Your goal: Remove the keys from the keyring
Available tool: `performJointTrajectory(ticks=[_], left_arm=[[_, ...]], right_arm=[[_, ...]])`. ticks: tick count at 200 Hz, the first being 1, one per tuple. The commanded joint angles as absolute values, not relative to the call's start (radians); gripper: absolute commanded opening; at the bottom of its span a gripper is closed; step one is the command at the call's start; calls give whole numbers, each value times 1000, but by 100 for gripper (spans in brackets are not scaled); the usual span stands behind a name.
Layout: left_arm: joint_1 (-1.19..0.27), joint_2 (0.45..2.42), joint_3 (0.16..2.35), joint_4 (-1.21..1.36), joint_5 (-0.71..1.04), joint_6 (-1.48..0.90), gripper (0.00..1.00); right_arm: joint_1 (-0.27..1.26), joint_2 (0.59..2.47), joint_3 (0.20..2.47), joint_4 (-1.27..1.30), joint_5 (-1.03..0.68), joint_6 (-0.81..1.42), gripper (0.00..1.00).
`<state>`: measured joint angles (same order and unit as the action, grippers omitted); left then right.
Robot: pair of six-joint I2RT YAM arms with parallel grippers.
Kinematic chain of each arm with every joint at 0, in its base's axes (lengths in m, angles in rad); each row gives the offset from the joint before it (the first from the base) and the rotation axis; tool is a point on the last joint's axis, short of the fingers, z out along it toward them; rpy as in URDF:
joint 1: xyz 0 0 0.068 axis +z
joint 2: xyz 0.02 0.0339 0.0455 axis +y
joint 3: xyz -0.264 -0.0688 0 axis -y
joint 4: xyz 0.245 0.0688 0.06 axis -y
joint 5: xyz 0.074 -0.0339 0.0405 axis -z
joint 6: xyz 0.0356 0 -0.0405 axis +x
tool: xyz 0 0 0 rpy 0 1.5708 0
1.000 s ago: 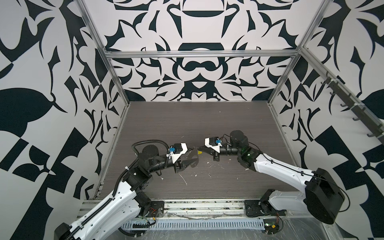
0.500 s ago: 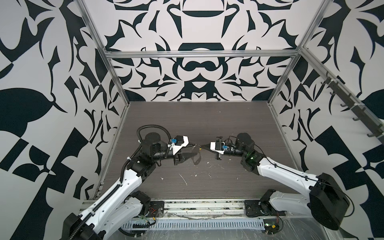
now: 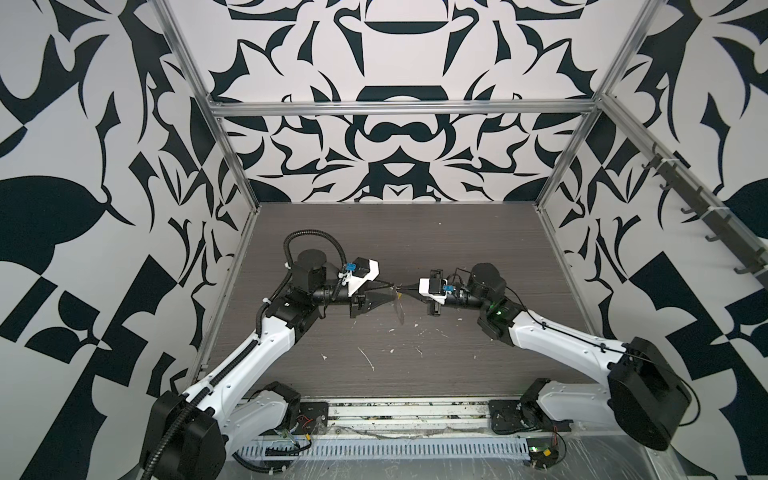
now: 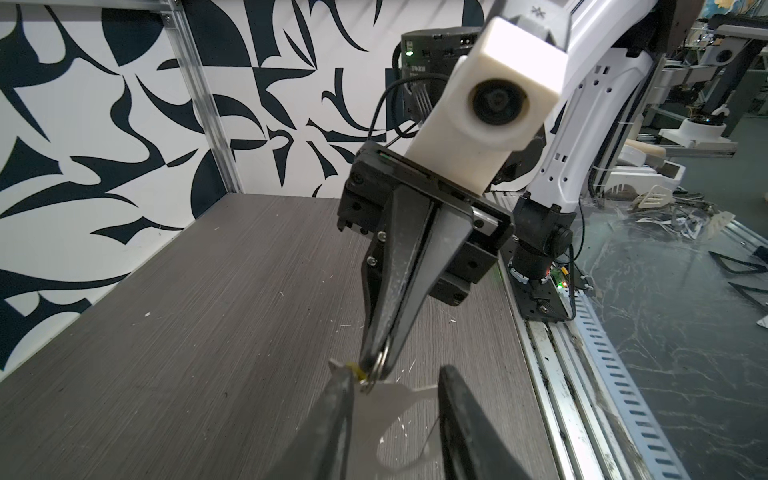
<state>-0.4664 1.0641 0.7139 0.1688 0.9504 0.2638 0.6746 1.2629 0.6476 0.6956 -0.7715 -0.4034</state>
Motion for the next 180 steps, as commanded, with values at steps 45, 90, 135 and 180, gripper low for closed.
performJointTrajectory(ticks=[45,90,135,180], left_arm=[[-462,1065,727,208,970,290,32],[-462,1077,727,219,966,290,27],[-462,1081,730,222,966,288,19],[-462,1093,741,198,962,305,0]], right_arm=[[670,1262,720,786,-821,-344,0],[670,1268,721,782,-830,-338,0],[670,1277,728,780,-849,-324,0],[670,1276,736,754,-857,-335,0]])
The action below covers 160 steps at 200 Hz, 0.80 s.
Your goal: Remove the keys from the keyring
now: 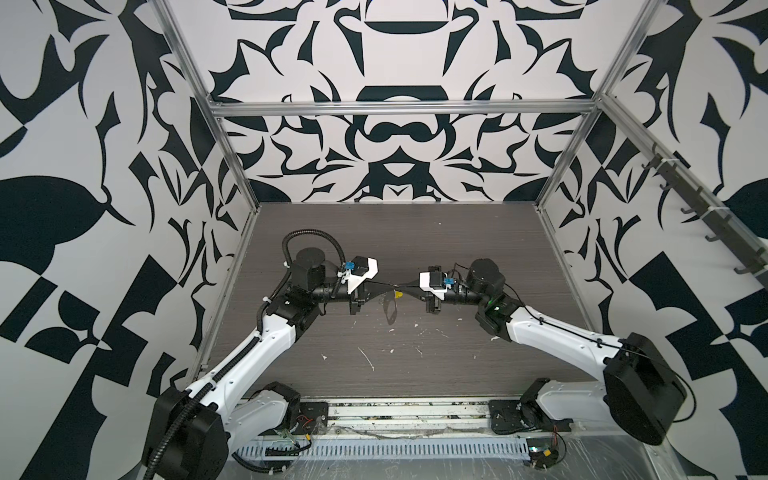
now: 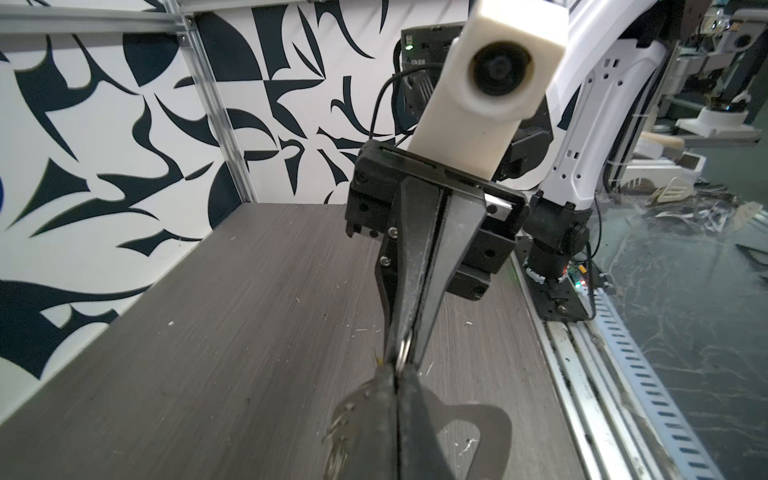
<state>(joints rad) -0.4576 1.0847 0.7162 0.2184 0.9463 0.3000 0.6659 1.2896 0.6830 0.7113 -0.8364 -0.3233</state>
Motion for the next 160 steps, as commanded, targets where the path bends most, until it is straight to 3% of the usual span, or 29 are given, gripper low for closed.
performJointTrajectory(ticks=[1,26,45,55,87,110,128,160], left_arm=[[-462,1092,741,196,961,308,0],[-462,1078,741,166,928,352,0],[-462,1062,746,136,885,400,0],[-462,1059,746,137,861,422,0],[-465,1046,715,198,806,483,0],[-468,1046,719,184,794,531,0],[-485,1048,726,154,771,569,0],[-514,1051,742,97,721,620,0]], right_arm=[[670,1275,736,752,-857,-335,0],[669,1265,748,684,-845,-344,0],[659,1238,798,513,-804,-342,30],[655,1222,831,383,-796,-384,34],[639,1175,867,187,-794,-515,36],[631,1164,905,79,-775,-543,31],[631,1168,930,32,-785,-547,27],[631,1181,949,12,-787,-553,30]])
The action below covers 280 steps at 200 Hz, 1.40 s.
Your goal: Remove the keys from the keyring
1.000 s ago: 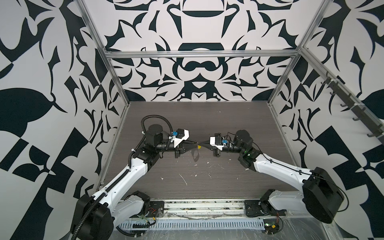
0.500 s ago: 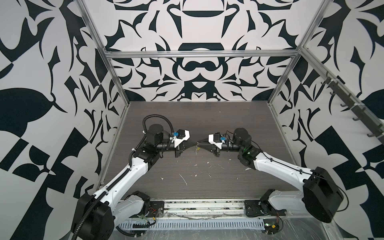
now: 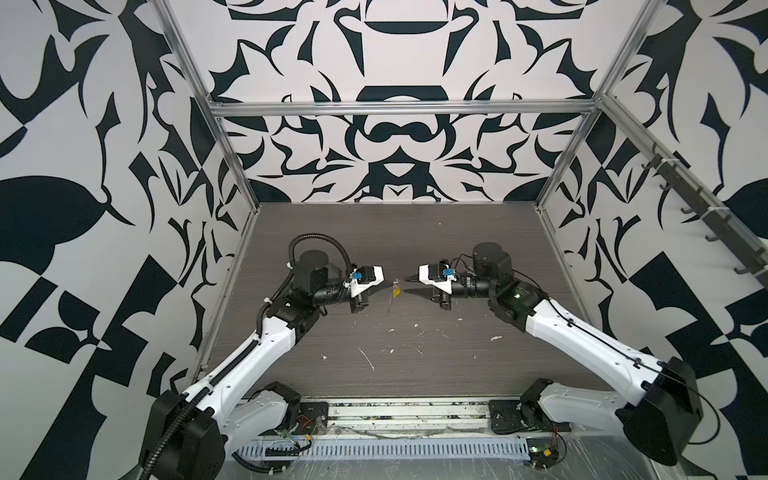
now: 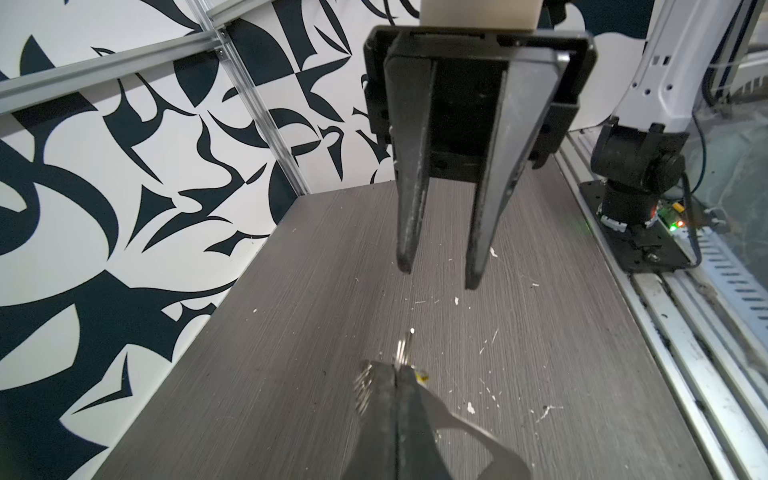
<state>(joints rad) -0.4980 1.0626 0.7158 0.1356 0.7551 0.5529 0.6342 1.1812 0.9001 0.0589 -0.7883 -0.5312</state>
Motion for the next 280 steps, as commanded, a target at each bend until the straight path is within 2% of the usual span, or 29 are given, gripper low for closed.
performJointTrajectory(ticks=[1,41,117,162,222,245,280], left_arm=[[-514,1051,741,97,721,620,0],[-525,1048,746,71,715,632,0],[-535,1047,751,45,716,644,0],[-537,1045,749,40,719,646,0],[-538,1041,746,39,719,645,0],[-538,1042,746,38,719,640,0],[-538,1039,745,40,720,638,0]], right_arm=[[632,1182,950,12,-785,-552,30],[630,1216,972,5,-798,-559,30],[632,1261,984,4,-818,-557,24],[635,1287,998,0,-822,-557,17],[647,1304,1000,-23,-811,-561,17],[651,1305,1003,-35,-811,-564,20],[654,1305,1000,-45,-801,-571,18]])
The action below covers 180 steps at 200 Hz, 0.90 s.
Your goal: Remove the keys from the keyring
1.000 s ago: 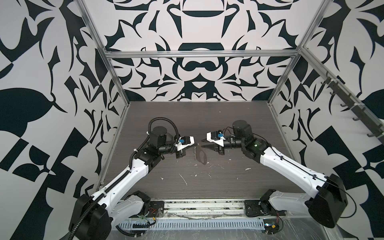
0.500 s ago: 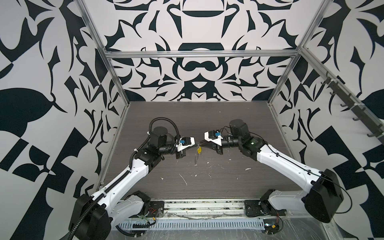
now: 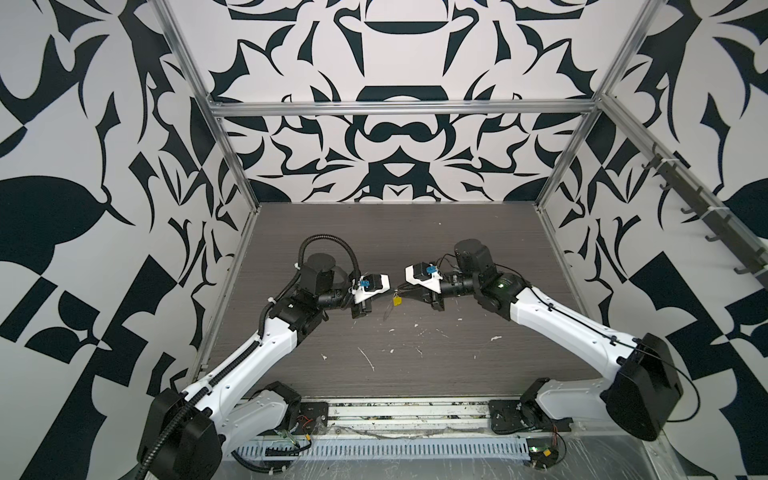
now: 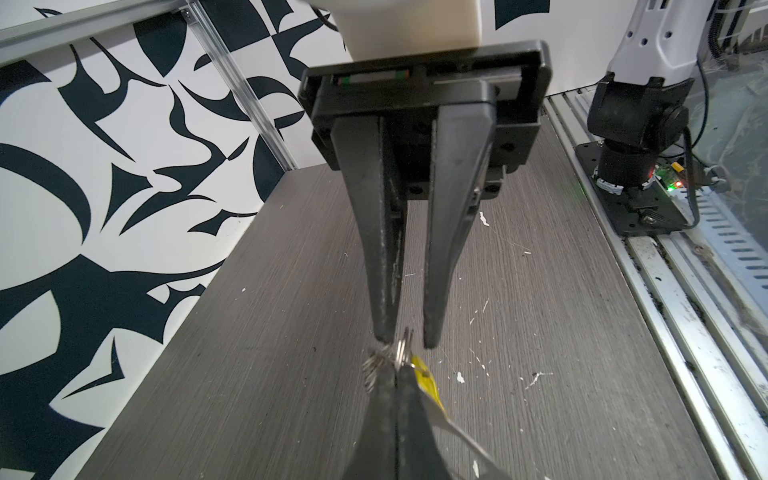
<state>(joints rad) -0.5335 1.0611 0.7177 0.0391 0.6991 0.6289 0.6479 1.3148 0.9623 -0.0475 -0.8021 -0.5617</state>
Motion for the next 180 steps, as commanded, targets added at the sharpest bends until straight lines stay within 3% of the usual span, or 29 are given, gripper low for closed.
performJointTrajectory(ticks=[1,28,40,69,79,100,180], left_arm=[[-538,1039,745,40,721,638,0],[-540,1035,743,39,721,637,0],[-538,1033,741,38,716,638,0],[-538,1028,742,38,715,631,0],[-538,1024,741,43,716,613,15],[-537,1018,735,43,719,588,26],[-507,959,669,135,734,486,19]], right_arm=[[654,1305,1000,-45,-801,-572,18],[654,1308,1004,-41,-795,-577,10],[653,1311,1008,-38,-795,-580,0],[654,1304,998,-17,-796,-583,0],[654,1298,989,3,-808,-584,0],[653,1286,967,48,-808,-567,0],[643,1266,926,186,-861,-491,0]])
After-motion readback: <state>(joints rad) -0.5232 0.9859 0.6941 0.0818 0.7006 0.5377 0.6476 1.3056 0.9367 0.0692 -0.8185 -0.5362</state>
